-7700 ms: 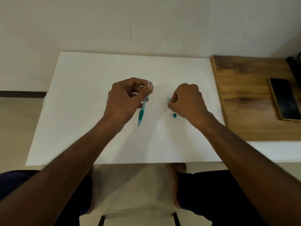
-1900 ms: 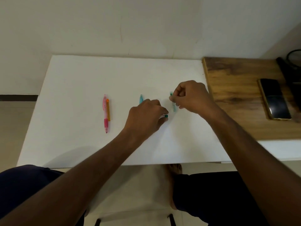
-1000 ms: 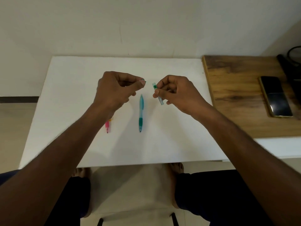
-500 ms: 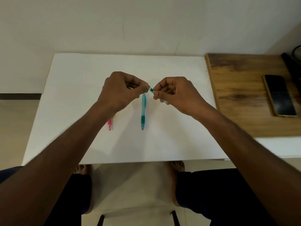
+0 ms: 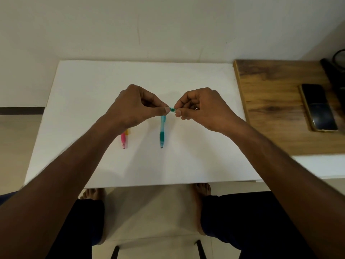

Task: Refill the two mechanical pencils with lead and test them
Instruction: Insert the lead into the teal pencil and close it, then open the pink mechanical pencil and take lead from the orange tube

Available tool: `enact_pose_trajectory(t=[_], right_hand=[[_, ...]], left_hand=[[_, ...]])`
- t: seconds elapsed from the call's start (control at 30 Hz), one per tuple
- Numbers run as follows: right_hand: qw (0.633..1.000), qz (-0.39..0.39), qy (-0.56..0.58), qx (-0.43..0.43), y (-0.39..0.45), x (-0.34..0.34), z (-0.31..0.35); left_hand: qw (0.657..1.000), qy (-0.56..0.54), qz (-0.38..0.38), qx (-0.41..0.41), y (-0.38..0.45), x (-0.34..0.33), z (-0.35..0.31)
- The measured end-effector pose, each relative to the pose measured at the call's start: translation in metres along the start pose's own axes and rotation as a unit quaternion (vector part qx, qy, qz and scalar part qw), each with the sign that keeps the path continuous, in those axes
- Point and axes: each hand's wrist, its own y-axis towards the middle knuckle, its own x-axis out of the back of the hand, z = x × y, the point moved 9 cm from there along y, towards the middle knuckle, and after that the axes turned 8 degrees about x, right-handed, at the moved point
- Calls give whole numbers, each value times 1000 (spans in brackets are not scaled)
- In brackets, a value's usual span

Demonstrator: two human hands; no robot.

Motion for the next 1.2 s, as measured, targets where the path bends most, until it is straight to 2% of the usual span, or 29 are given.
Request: enact_pose_trajectory(t=[0.23, 0.4, 0.53, 0.63, 0.7, 0.83, 1.2], right_hand=[[1000, 2, 6, -7, -5, -5, 1], [999, 10, 8, -31, -1, -10, -1], [991, -23, 87, -100, 0, 6, -21], [983, -67, 99, -139, -6, 18, -41], [980, -79, 84, -163, -8, 19, -52], [977, -83, 57, -186, -8, 16, -61], [978, -72, 40, -194, -5, 9, -70]], left_hand=[[1000, 12, -12, -20, -5, -3, -2], [997, -4, -73, -27, -5, -5, -8], [993, 7, -121, -7, -4, 20, -2], [974, 119, -192, 0, -9, 53, 14], [959, 185, -213, 36, -11, 66, 32], [938, 254, -204, 122, -14, 67, 65], [939, 252, -173, 157, -16, 62, 72]])
